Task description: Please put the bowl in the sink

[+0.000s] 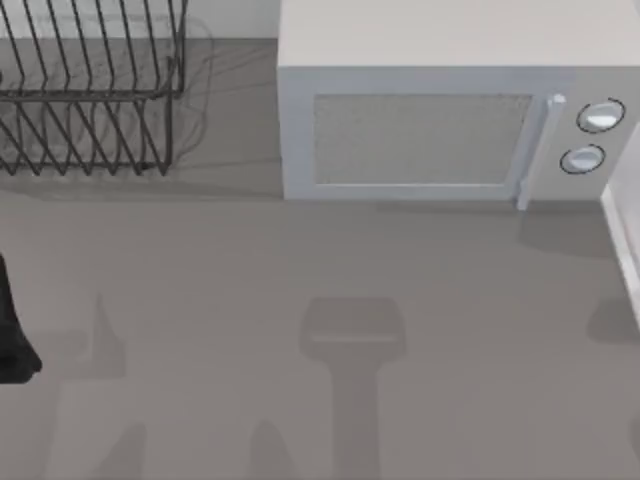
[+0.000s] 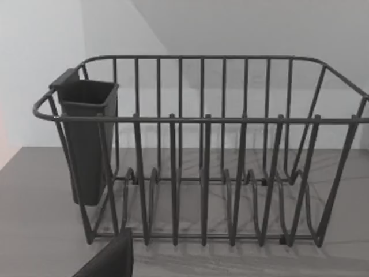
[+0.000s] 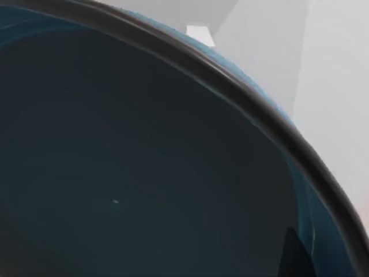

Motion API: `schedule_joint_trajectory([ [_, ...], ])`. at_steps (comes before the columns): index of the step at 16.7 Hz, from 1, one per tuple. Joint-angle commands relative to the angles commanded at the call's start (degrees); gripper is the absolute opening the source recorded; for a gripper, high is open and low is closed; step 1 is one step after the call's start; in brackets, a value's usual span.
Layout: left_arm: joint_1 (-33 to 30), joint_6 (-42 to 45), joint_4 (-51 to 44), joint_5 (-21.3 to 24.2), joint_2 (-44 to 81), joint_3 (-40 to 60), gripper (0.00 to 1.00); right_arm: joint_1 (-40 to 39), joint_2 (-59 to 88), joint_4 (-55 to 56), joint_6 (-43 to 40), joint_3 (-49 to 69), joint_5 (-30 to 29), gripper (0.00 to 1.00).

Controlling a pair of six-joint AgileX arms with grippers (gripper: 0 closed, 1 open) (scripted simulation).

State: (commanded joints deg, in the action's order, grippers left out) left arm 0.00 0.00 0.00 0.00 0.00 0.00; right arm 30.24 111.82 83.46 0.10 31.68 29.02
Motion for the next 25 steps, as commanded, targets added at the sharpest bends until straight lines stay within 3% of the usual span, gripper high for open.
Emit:
schedule_joint_trajectory([
  [6, 0.00, 0.00, 0.00, 0.00, 0.00, 0.00, 1.00, 0.23, 13.06, 13.87, 0.72, -2.97, -0.68, 0.00],
  [12, 0.00, 0.00, 0.00, 0.00, 0.00, 0.00, 1.00, 0.01, 15.17, 15.91, 0.74, -3.64, -0.80, 0.00],
  [25, 0.00, 0.00, 0.00, 0.00, 0.00, 0.00, 1.00, 0.01, 15.17, 15.91, 0.74, -3.64, -0.80, 0.98],
])
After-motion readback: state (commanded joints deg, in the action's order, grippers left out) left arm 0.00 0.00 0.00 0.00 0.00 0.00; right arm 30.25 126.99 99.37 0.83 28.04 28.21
